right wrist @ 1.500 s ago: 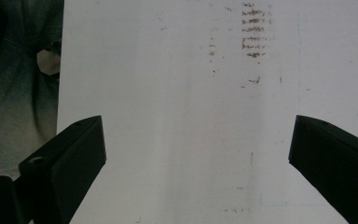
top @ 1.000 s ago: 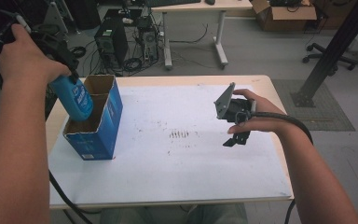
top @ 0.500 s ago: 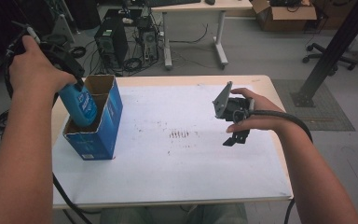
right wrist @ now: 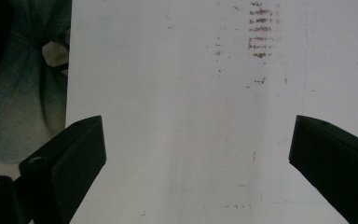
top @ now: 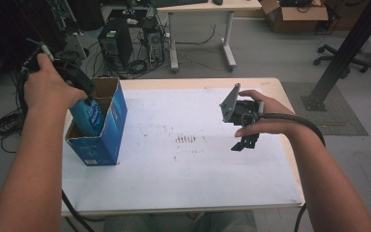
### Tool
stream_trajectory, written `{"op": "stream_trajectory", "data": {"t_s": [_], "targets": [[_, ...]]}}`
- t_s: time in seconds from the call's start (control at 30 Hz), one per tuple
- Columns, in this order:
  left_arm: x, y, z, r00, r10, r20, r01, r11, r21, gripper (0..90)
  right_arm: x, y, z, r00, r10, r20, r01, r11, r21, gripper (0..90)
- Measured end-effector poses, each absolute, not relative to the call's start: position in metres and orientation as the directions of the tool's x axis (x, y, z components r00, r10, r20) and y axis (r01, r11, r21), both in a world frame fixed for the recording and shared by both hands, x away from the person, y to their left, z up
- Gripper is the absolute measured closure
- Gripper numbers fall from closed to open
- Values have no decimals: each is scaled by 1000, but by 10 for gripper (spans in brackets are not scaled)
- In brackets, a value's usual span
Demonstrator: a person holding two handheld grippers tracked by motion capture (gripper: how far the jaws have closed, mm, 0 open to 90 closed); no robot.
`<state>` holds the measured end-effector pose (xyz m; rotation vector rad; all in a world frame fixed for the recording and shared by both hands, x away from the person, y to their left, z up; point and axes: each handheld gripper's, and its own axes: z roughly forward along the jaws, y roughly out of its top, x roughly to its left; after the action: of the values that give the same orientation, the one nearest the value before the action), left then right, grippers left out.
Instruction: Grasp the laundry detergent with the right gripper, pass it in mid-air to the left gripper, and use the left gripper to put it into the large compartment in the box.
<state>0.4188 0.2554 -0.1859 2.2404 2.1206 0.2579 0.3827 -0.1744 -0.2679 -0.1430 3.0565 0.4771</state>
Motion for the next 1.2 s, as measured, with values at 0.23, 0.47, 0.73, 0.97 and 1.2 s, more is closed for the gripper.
{"op": "stream_trajectory", "data": {"t_s": [0.23, 0.47, 0.73, 0.97, 1.2], "targets": [[418, 255, -200, 41, 993, 110, 988, -56, 143, 380, 381, -174, -266, -994, -84, -63, -100, 949, 299, 36], [419, 254, -218, 44, 993, 112, 990, -59, 130, 380, 380, -175, -267, -994, -84, -63, -99, 949, 298, 36], [419, 251, -238, 45, 994, 101, 992, -57, 117, 380, 379, -176, -268, -994, -85, -64, -101, 948, 300, 36], [421, 250, -253, 49, 992, 116, 992, -62, 108, 380, 378, -175, -271, -995, -87, -57, -101, 948, 300, 37], [422, 254, -265, 38, 992, 117, 993, -51, 102, 380, 378, -178, -270, -995, -81, -55, -93, 951, 295, 36]]}}
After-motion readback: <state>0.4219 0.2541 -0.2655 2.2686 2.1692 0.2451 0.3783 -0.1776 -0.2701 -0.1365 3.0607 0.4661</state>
